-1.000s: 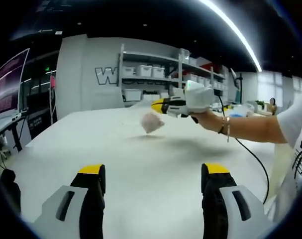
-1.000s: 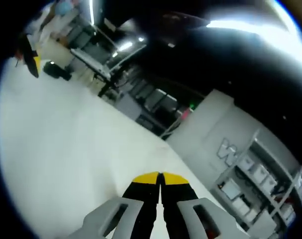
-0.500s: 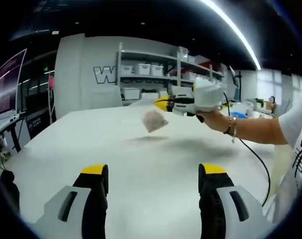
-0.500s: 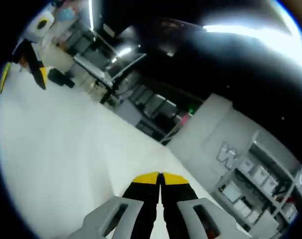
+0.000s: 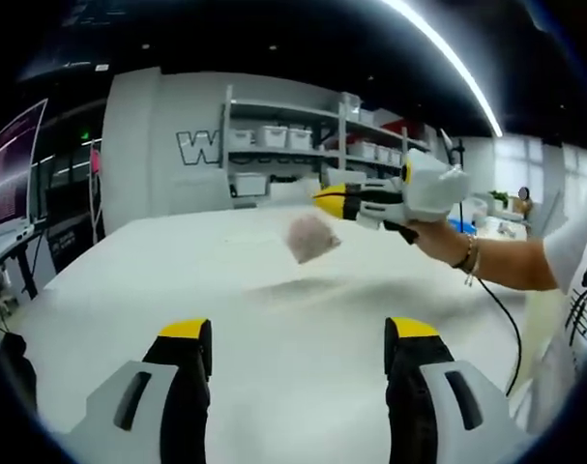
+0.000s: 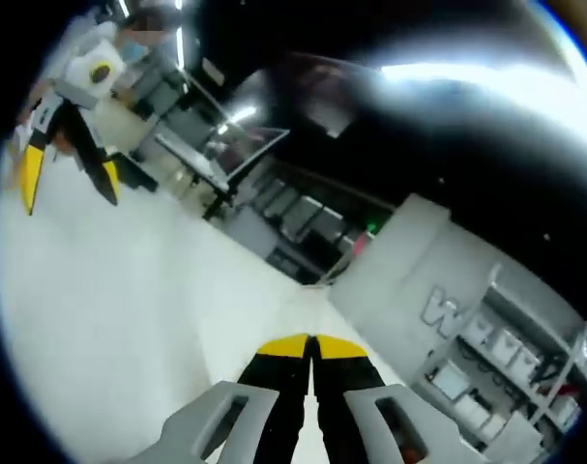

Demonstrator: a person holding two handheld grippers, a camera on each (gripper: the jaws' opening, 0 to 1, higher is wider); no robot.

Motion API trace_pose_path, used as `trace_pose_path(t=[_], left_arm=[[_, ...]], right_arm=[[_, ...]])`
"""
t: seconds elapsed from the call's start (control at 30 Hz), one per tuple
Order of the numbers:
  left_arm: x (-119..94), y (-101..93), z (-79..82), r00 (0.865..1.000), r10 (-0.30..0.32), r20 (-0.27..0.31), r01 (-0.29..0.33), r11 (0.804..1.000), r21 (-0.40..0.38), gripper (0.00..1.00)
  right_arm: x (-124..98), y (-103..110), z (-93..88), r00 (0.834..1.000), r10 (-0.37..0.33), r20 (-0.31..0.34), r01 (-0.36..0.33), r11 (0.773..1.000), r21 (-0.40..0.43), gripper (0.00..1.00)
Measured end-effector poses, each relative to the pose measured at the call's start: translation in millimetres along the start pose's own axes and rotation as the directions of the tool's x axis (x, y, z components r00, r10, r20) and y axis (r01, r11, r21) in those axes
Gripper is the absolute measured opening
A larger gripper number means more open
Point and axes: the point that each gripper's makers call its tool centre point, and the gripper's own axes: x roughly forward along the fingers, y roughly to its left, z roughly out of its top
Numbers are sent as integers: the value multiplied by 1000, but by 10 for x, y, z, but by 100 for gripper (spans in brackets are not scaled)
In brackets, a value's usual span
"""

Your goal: Open the resealable bag by pulling the two sides of the seal apart until the entire bag opening is separated and visibly accessible.

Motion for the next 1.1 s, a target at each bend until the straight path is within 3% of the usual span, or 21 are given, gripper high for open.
trace_pose_path(t=[0.6, 0.73, 1.1], left_arm=[[19, -143, -73, 1000, -26, -6, 26, 999, 26, 68], [13, -175, -102, 999, -42, -6, 42, 999, 26, 64], [-6, -194, -169, 999, -48, -18, 49, 998, 29, 64]], right_arm=[[-651, 262, 235, 998, 14, 60, -16, 1000, 24, 0], [-740, 337, 270, 998, 17, 67, -19, 1000, 25, 0], [-886, 518, 400, 996, 36, 87, -37, 999, 15, 0]])
